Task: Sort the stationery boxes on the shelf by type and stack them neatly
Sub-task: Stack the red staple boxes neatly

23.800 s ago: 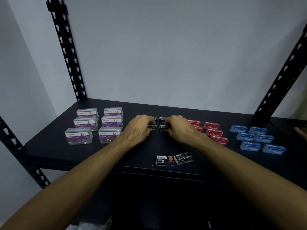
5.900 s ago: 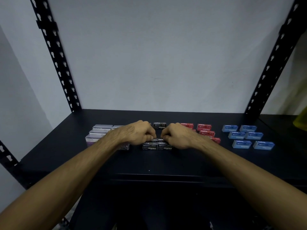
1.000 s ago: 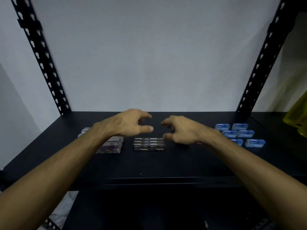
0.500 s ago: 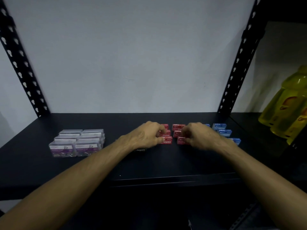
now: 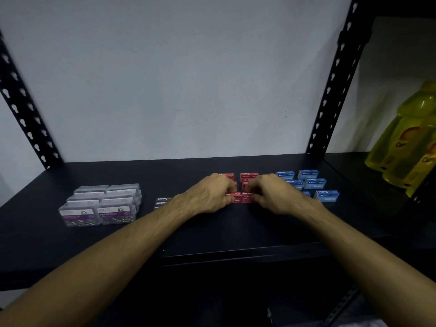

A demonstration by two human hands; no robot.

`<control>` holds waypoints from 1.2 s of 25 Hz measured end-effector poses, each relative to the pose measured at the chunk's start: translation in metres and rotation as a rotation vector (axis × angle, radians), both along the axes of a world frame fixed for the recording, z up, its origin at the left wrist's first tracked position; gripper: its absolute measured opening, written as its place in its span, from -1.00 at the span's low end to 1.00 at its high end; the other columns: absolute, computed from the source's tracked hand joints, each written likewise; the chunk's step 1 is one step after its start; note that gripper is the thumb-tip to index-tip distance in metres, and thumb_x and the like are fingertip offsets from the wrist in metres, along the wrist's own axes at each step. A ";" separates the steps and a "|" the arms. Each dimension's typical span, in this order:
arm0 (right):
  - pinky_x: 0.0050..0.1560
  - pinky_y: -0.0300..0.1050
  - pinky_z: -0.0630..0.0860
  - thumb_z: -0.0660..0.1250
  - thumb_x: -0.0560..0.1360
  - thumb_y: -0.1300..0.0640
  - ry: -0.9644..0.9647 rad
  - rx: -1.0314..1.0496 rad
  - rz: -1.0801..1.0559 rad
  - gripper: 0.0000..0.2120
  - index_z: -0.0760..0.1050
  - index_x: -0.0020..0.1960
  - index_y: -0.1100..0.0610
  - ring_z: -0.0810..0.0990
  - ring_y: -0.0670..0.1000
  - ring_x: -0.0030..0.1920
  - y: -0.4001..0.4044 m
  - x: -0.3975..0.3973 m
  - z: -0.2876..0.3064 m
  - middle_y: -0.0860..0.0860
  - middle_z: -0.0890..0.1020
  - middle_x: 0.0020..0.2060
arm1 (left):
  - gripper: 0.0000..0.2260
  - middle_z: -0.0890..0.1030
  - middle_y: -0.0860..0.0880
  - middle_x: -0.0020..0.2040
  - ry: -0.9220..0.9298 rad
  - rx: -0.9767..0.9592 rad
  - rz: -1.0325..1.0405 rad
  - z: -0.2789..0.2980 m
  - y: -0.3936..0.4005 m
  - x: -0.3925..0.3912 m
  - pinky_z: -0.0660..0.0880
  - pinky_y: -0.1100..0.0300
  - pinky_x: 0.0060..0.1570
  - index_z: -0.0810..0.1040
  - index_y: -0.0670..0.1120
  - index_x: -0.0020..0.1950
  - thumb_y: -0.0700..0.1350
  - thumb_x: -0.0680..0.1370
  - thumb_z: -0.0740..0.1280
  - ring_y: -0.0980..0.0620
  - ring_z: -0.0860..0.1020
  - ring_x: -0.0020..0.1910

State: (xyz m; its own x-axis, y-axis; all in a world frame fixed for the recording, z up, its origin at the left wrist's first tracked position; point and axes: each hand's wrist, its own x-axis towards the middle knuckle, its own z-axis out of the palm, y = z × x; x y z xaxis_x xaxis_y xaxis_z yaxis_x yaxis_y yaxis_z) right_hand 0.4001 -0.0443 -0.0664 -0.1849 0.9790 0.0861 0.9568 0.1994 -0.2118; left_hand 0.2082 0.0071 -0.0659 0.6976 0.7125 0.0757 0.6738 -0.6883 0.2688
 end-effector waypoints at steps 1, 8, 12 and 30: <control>0.00 0.02 0.61 0.33 0.52 0.14 0.005 -0.002 0.003 -0.86 0.61 0.04 -0.02 0.61 -0.07 -0.10 0.000 -0.001 0.000 -0.09 0.65 -0.09 | -0.88 0.61 0.04 -0.09 -0.001 0.000 -0.003 0.000 0.000 0.000 0.56 0.13 -0.12 0.63 -0.04 0.06 -0.05 0.57 0.35 0.08 0.58 -0.15; 0.01 -0.04 0.59 0.34 0.54 0.13 0.019 -0.005 0.011 -0.85 0.61 0.09 0.00 0.60 -0.08 -0.08 -0.003 -0.004 0.001 -0.09 0.65 -0.05 | -0.87 0.62 0.03 -0.09 -0.006 -0.003 -0.015 -0.002 0.001 -0.001 0.58 0.10 -0.12 0.62 -0.04 0.06 -0.05 0.58 0.34 0.06 0.59 -0.14; -0.11 -0.13 0.55 0.36 0.52 0.02 0.040 0.014 -0.005 -0.85 0.60 0.07 0.01 0.59 -0.10 -0.14 -0.005 -0.002 0.007 -0.12 0.62 -0.13 | -0.84 0.60 0.10 -0.15 -0.062 -0.002 0.002 0.002 0.004 -0.005 0.48 0.22 -0.24 0.62 0.02 0.05 0.06 0.55 0.36 0.13 0.57 -0.20; -0.01 -0.18 0.53 0.19 0.65 0.11 0.098 -0.071 -0.085 -0.74 0.54 0.28 0.11 0.60 0.00 0.08 0.023 0.006 0.009 0.05 0.62 0.18 | -0.86 0.59 0.14 -0.12 -0.118 -0.062 0.029 -0.003 0.037 -0.004 0.42 0.34 -0.22 0.64 -0.03 0.08 -0.03 0.60 0.33 0.19 0.55 -0.17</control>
State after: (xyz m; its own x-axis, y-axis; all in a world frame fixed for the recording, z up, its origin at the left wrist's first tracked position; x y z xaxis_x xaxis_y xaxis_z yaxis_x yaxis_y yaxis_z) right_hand 0.4059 -0.0209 -0.0569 -0.0948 0.9951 0.0294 0.9437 0.0992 -0.3155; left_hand 0.2041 0.0441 -0.0685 0.6655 0.7381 0.1108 0.6544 -0.6484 0.3889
